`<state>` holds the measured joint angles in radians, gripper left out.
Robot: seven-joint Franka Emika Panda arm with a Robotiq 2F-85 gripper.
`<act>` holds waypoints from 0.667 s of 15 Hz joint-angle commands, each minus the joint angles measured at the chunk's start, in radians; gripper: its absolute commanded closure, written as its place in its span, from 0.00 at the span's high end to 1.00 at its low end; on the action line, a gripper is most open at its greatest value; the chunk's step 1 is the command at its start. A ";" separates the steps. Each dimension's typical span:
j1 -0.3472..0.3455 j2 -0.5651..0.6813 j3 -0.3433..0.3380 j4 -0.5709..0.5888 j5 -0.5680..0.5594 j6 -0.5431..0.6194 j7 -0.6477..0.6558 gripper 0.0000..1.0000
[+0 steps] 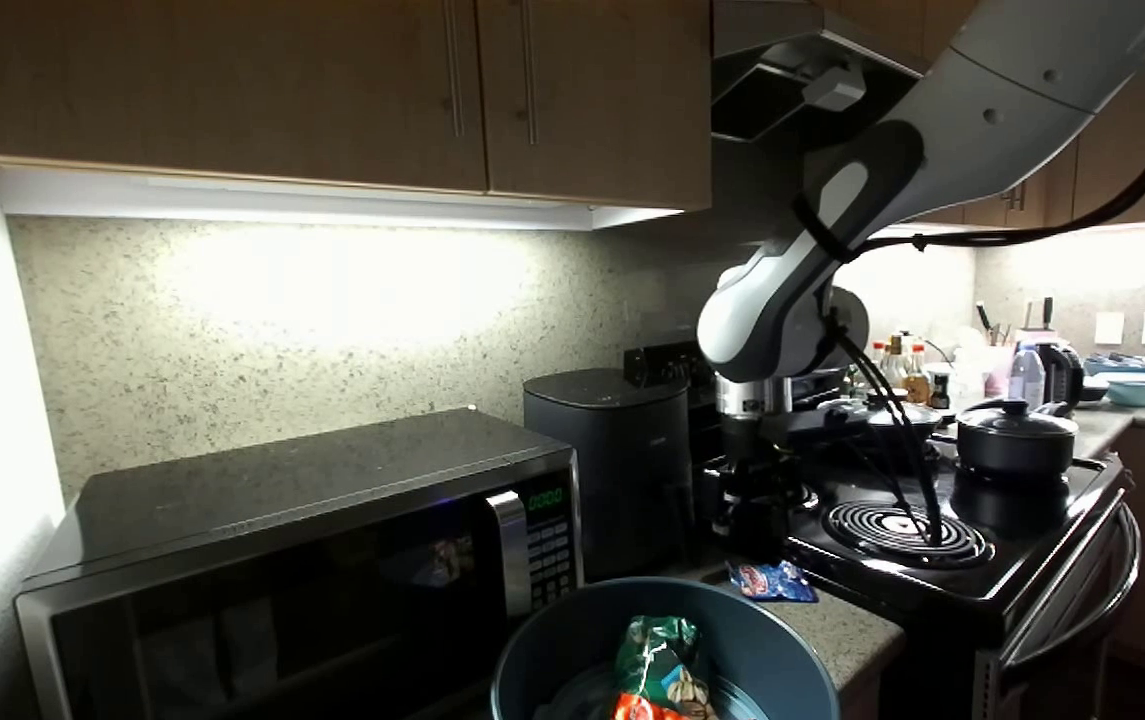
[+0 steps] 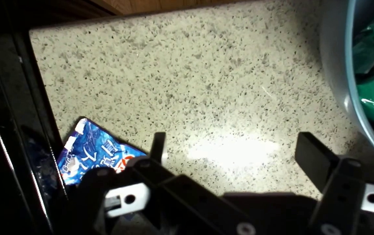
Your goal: Put the packets in the bowl
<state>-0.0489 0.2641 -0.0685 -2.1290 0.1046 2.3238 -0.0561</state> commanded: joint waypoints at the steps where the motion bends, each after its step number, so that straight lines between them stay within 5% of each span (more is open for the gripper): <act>1: -0.033 0.092 0.004 0.091 0.022 -0.035 -0.003 1.00; 10: -0.077 0.304 -0.015 0.295 0.000 -0.055 0.048 1.00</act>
<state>-0.1170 0.5118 -0.0777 -1.8953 0.1121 2.2984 -0.0446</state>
